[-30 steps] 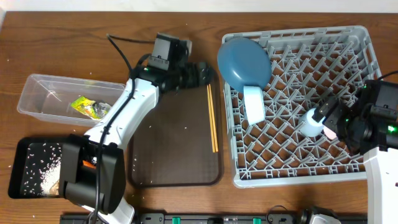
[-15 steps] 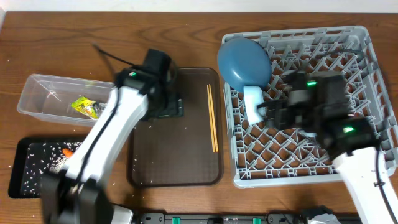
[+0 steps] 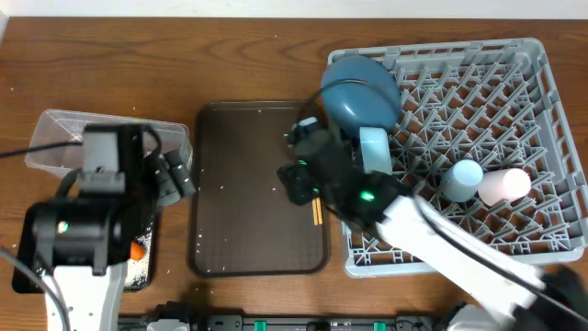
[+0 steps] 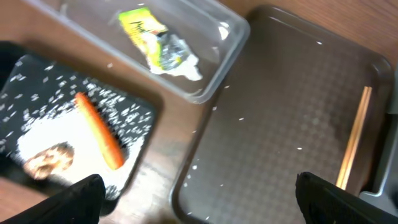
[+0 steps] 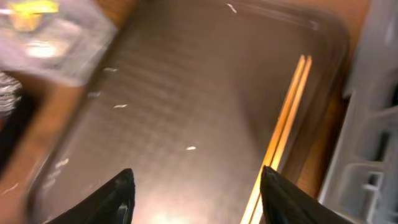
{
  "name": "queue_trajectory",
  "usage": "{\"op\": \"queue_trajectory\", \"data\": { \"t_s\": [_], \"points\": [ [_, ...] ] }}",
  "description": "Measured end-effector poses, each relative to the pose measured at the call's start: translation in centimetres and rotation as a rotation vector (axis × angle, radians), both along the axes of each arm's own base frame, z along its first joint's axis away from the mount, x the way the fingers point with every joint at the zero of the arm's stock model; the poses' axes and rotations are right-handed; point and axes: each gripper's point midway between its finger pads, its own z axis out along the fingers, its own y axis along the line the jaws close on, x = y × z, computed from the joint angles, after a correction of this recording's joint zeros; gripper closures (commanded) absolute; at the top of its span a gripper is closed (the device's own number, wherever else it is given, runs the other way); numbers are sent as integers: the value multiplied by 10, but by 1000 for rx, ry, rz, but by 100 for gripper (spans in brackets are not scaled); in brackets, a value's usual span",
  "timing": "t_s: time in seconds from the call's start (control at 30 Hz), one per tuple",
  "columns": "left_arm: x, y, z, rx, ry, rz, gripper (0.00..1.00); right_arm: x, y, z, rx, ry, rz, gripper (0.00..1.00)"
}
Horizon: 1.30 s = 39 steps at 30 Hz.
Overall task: Sort waste into correct bins and load items into the dishwasher rack
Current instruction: 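Reach the right gripper to the chopsticks on the brown tray and grasp one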
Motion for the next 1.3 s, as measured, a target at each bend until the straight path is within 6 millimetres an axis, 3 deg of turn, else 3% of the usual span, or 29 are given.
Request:
{"op": "queue_trajectory", "data": {
  "t_s": [0.13,0.23,0.5,0.8,0.93,1.3],
  "points": [
    [-6,3,3,3,-10,12,2,10,-3,-58,-80,84,-88,43],
    [-6,4,3,6,-11,13,2,14,-10,-79,-128,103,-136,43],
    [-6,4,3,9,-11,15,2,18,-17,-95,-161,115,-204,45],
    [-6,4,3,9,-11,15,2,17,-20,-113,-175,145,-242,59],
    [-6,4,3,9,-11,15,2,19,-18,-121,-171,155,-256,70],
    [-6,4,3,9,-11,15,2,20,-19,-132,-170,185,-289,66]
  ]
}}
